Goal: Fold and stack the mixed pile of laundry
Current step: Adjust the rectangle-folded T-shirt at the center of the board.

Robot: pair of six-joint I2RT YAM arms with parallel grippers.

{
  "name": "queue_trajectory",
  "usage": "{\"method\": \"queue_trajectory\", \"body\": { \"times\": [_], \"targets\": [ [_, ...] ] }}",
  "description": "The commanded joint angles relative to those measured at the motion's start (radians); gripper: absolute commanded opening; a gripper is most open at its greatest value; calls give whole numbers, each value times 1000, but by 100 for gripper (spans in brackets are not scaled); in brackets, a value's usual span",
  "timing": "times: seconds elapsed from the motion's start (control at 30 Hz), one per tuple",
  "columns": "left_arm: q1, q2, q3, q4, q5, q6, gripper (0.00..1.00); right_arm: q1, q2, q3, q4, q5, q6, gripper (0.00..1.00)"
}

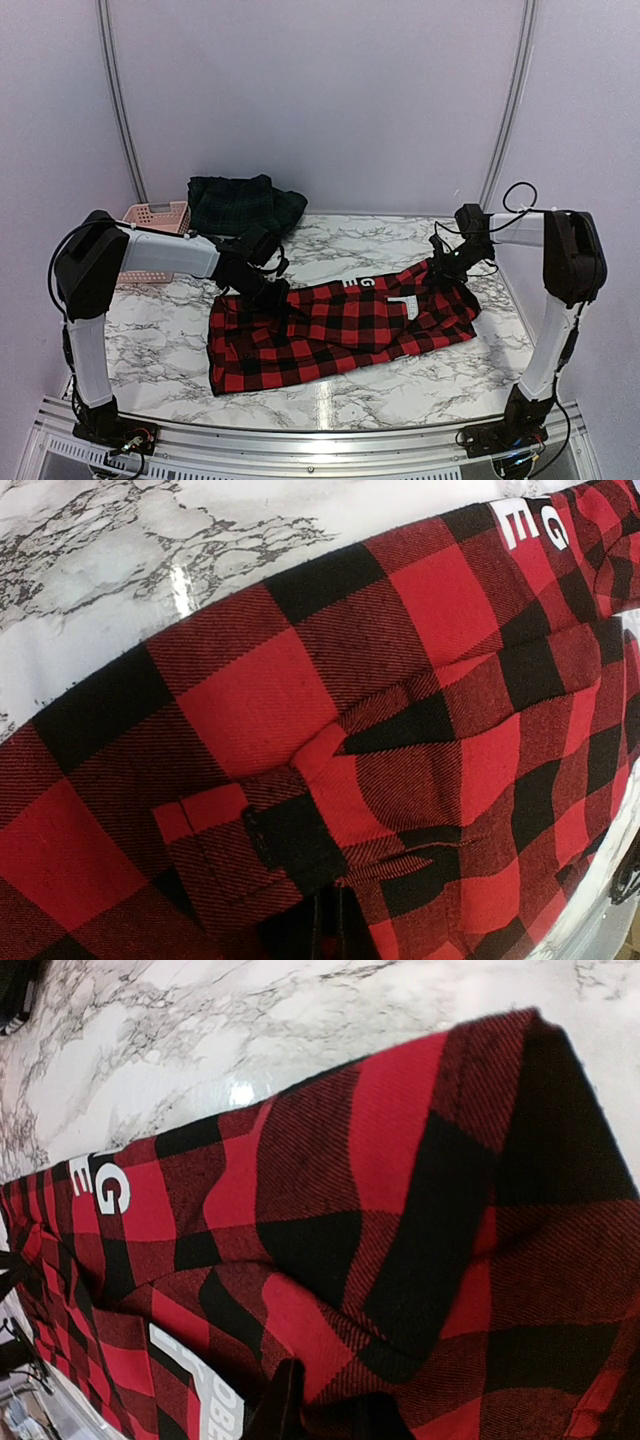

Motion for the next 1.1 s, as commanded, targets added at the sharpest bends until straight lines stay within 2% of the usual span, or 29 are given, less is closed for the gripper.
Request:
{"method": "queue_trajectory", "body": {
  "times": [0.0,0.1,0.4,0.7,0.8,0.93,1.07],
  "targets": [
    [-5,-52,19,5,37,22,0,-18,-9,25,6,-11,4,6],
    [-4,-86,20,5,56,21,0,-23,-19,25,-3,-6,2,0],
    [-2,-195,-19,-18,120,-16,0,-32,-44,27,-41,1,-1,0],
    [27,-260,-102,-28,125,-61,0,-32,-41,-22,-56,39,-16,0],
    [35,-272,-116,-29,123,-58,0,-32,-41,-31,-45,44,-12,7],
    [47,-262,-133,-35,122,-60,0,-32,-33,-20,-49,56,-14,11],
    [62,-275,-151,-36,122,-65,0,-32,-45,-13,-56,69,-16,11]
  ]
}}
